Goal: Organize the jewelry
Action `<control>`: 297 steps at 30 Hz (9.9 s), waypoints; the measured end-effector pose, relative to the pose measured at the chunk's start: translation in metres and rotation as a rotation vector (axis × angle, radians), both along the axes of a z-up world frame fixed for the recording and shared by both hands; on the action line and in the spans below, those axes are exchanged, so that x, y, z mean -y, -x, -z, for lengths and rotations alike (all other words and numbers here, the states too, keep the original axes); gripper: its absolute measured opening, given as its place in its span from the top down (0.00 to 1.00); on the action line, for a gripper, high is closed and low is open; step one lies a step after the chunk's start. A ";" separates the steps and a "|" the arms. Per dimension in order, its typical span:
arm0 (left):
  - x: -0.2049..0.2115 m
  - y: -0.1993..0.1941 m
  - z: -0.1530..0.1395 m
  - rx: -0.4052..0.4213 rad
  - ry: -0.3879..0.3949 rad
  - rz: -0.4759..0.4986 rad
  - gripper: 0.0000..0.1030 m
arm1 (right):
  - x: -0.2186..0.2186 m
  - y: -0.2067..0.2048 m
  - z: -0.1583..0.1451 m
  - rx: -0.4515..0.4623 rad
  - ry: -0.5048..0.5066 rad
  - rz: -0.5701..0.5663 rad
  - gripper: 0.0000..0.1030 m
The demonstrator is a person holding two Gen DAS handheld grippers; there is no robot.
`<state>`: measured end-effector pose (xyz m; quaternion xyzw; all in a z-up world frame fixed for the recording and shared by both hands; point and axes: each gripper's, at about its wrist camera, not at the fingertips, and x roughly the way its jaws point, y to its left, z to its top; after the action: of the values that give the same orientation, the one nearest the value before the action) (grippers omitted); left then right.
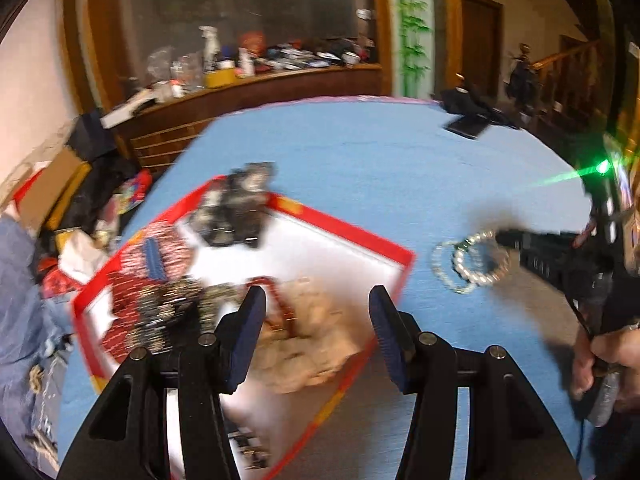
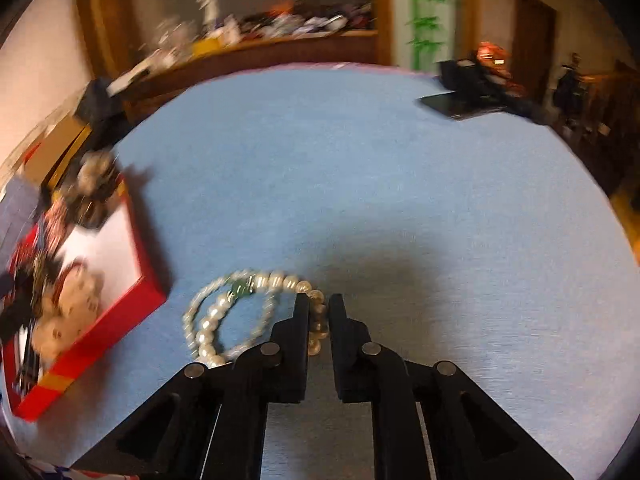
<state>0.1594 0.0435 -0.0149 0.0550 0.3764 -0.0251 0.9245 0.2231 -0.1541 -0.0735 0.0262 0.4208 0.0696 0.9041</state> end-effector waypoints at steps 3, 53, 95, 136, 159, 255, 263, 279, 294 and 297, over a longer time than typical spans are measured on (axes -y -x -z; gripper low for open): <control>0.023 -0.014 0.002 -0.056 0.046 0.075 0.49 | 0.028 0.011 -0.021 0.096 -0.083 0.097 0.91; 0.131 -0.108 0.059 -0.184 0.039 0.259 0.97 | 0.082 0.033 -0.058 0.243 -0.403 0.171 0.90; 0.134 -0.072 0.057 -0.109 0.056 0.303 0.96 | 0.080 0.042 -0.061 0.244 -0.439 0.165 0.90; -0.105 0.045 -0.011 0.102 0.151 -0.057 0.95 | -0.118 0.061 -0.079 0.137 -0.545 -0.395 0.90; -0.103 0.035 0.027 0.016 0.146 -0.092 0.95 | -0.166 0.037 -0.010 -0.022 -0.325 -0.356 0.89; -0.149 0.242 0.023 0.246 0.116 -0.485 0.00 | -0.154 0.269 -0.051 0.249 0.113 -0.068 0.09; -0.149 0.242 0.023 0.246 0.115 -0.486 0.00 | -0.156 0.270 -0.049 0.246 0.117 -0.071 0.09; -0.149 0.242 0.023 0.245 0.114 -0.486 0.00 | -0.155 0.268 -0.047 0.239 0.117 -0.073 0.09; -0.147 0.243 0.023 0.250 0.107 -0.485 0.00 | -0.154 0.268 -0.047 0.235 0.115 -0.071 0.09; -0.148 0.243 0.024 0.251 0.107 -0.484 0.00 | -0.153 0.267 -0.046 0.232 0.113 -0.068 0.09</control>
<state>-0.0834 0.1914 -0.0386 -0.0827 0.2593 0.1837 0.9445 -0.0438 -0.0011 -0.0279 -0.0472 0.3175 0.0791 0.9438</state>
